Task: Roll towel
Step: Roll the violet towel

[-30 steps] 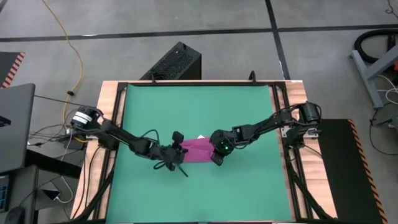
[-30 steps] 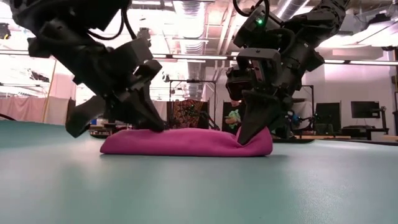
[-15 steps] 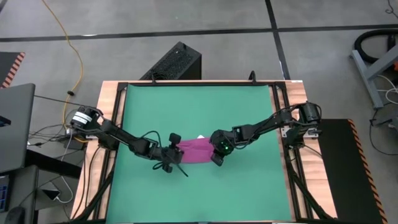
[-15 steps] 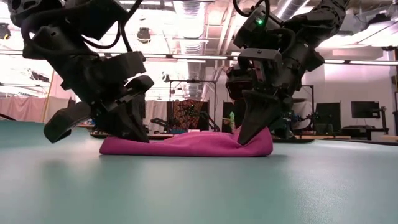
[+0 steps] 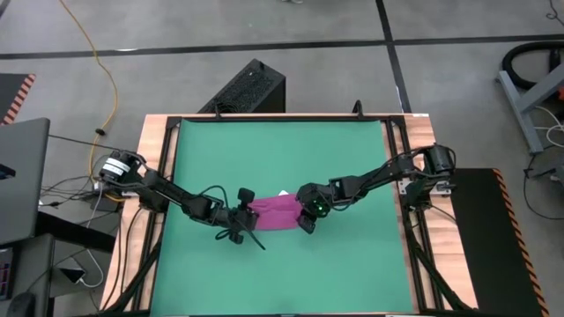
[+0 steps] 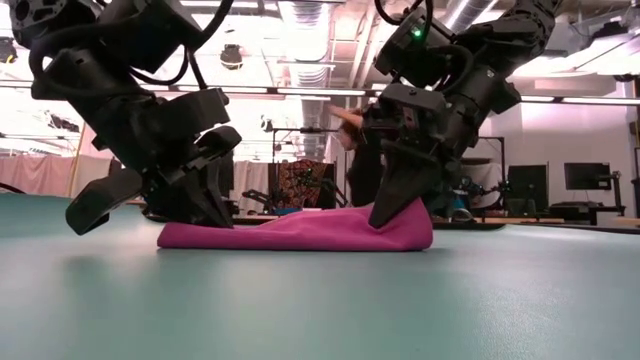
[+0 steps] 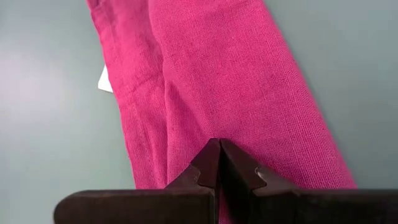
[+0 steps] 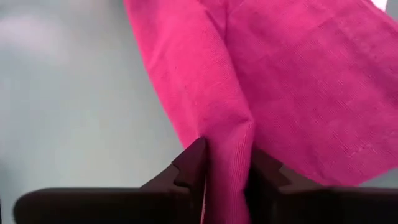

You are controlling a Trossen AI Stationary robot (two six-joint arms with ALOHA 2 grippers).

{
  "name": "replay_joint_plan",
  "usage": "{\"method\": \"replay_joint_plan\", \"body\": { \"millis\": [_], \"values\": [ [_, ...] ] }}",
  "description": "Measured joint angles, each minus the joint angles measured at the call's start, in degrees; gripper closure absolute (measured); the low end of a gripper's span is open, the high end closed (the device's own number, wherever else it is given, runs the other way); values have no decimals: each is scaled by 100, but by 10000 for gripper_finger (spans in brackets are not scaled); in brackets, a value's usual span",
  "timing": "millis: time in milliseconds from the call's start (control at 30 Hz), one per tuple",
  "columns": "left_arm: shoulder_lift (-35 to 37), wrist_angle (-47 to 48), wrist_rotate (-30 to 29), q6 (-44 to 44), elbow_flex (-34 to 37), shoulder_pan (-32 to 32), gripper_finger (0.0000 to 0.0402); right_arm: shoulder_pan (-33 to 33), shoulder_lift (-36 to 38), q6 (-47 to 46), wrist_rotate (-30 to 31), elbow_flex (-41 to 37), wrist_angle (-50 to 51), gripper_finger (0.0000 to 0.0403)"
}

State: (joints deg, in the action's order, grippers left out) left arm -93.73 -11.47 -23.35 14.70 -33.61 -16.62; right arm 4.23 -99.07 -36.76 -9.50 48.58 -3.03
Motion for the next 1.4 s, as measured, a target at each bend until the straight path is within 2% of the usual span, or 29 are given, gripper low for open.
{"method": "replay_joint_plan", "body": {
  "millis": [267,500,633,800,900,1033,1200,1400],
  "values": [
    [0,201,2,-70,2,0,401,-36,67,361,162,0,-3,264],
    [0,224,8,-82,4,0,401,-220,521,724,274,-2,246,260],
    [0,329,4,-151,7,0,402,-180,899,1193,885,-7,428,265],
    [0,333,6,-296,7,0,401,504,1232,2014,1596,-57,19,302],
    [0,339,4,-301,7,0,401,915,1018,2220,2092,-125,-159,344],
    [0,352,-46,-299,9,-4,401,1033,525,2245,2501,-125,-201,392],
    [0,354,-68,-311,9,-2,401,869,54,2186,2549,-127,-314,384],
    [70,443,-164,-329,-94,-89,401,690,-323,2173,2278,-122,-578,393]
  ]
}}
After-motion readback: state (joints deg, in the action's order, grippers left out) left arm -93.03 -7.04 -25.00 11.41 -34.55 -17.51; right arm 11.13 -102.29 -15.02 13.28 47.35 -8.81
